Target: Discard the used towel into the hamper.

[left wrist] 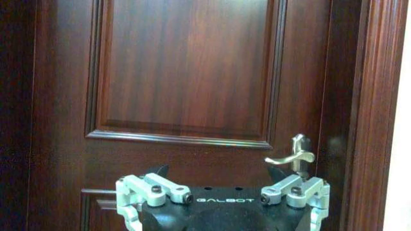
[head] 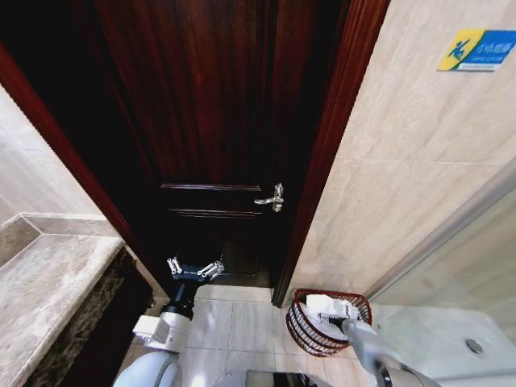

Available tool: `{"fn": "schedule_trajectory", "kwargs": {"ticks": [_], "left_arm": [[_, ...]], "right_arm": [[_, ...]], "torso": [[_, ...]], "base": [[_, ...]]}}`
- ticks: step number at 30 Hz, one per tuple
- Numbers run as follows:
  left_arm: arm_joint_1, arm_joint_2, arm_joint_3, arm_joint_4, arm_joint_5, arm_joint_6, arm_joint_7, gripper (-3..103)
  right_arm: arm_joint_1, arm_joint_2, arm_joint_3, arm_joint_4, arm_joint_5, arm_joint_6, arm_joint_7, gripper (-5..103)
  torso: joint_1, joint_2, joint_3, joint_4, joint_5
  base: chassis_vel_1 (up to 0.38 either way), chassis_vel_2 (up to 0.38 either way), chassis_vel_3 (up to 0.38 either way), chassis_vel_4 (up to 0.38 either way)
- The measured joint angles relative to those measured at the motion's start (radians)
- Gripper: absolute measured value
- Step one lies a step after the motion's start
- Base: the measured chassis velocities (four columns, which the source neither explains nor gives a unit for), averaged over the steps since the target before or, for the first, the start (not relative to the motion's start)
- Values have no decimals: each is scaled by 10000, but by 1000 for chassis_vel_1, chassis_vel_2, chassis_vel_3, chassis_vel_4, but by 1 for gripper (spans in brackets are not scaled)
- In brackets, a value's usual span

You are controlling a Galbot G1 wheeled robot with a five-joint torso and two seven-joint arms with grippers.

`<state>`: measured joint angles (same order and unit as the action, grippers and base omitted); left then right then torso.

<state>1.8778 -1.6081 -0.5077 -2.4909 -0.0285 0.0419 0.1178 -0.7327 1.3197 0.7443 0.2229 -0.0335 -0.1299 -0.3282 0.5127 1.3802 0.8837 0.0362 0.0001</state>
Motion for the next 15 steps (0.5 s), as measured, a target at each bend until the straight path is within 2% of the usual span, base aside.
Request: {"fn": "schedule_trajectory", "kwargs": {"ticks": [6,10,11,13,15], "left_arm": [[0,0,0,0,0,0,0,100],[0,1,0,0,0,0,0,100],[0,1,0,0,0,0,0,100],[-1,0,0,0,0,0,0,100],[0,0,0,0,0,0,0,100]], "right_arm": [[-1050,98,-154,1626,294,-208,-47,100],[-2644,18,-158,4135,418,-237,-345,100],[-2644,18,-158,4135,418,-237,-345,100],[-3622,-120,-96,5741,544,-348,-536,100],[-4684,-162,24,7271,896,-386,-612,100]], "torso": [[0,0,0,1,3],[-1,0,0,0,8],[-1,0,0,0,8],[-1,0,-1,1,-7],[-1,0,-1,-3,3]], "base": [[0,0,0,0],[0,0,0,0],[0,0,0,0],[0,0,0,0],[0,0,0,0]]}}
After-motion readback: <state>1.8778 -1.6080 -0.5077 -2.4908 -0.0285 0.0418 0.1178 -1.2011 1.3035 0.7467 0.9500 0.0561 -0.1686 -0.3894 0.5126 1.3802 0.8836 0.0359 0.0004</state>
